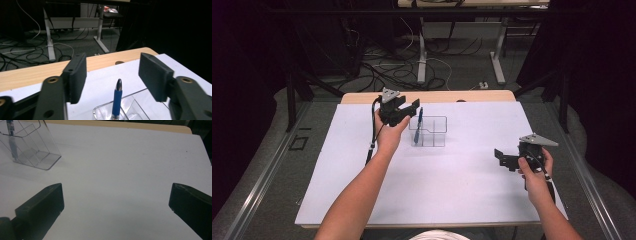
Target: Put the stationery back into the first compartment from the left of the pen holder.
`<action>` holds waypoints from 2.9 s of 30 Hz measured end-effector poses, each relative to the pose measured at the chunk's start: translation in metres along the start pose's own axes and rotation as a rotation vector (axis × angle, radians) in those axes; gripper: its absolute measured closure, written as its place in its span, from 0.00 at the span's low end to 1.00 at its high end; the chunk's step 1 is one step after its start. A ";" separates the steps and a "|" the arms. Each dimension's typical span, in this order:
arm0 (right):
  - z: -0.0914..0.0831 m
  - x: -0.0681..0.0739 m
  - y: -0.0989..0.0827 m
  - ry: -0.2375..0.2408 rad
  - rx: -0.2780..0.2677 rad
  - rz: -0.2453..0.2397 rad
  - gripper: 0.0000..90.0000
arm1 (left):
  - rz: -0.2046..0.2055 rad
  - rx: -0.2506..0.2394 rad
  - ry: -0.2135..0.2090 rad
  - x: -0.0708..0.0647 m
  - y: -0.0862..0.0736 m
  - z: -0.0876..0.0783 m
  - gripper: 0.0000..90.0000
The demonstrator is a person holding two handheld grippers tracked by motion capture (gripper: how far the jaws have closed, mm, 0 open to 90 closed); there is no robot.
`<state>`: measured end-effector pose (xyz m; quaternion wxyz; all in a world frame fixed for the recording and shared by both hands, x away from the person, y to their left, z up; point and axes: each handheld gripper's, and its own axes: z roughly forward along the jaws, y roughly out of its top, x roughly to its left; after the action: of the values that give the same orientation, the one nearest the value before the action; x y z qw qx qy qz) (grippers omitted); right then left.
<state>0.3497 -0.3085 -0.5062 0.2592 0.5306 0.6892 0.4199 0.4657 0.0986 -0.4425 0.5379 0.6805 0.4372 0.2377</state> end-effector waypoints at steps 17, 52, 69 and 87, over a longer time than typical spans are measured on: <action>0.000 0.001 0.000 -0.001 -0.001 -0.008 0.00 | -0.001 0.071 -0.063 0.002 0.009 -0.039 0.27; -0.001 0.001 0.001 -0.007 -0.002 -0.006 0.00 | -0.130 0.070 0.047 0.056 -0.034 -0.160 0.00; 0.001 0.001 0.000 -0.014 -0.001 -0.003 0.00 | -0.226 0.048 0.098 0.104 -0.094 -0.182 0.00; 0.002 -0.001 -0.002 -0.010 0.012 -0.008 0.00 | -0.324 0.057 0.168 0.131 -0.124 -0.183 0.01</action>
<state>0.3507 -0.3087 -0.5094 0.2608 0.5316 0.6925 0.4120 0.3438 0.3106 -0.5218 0.5112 0.5938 0.5911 0.1916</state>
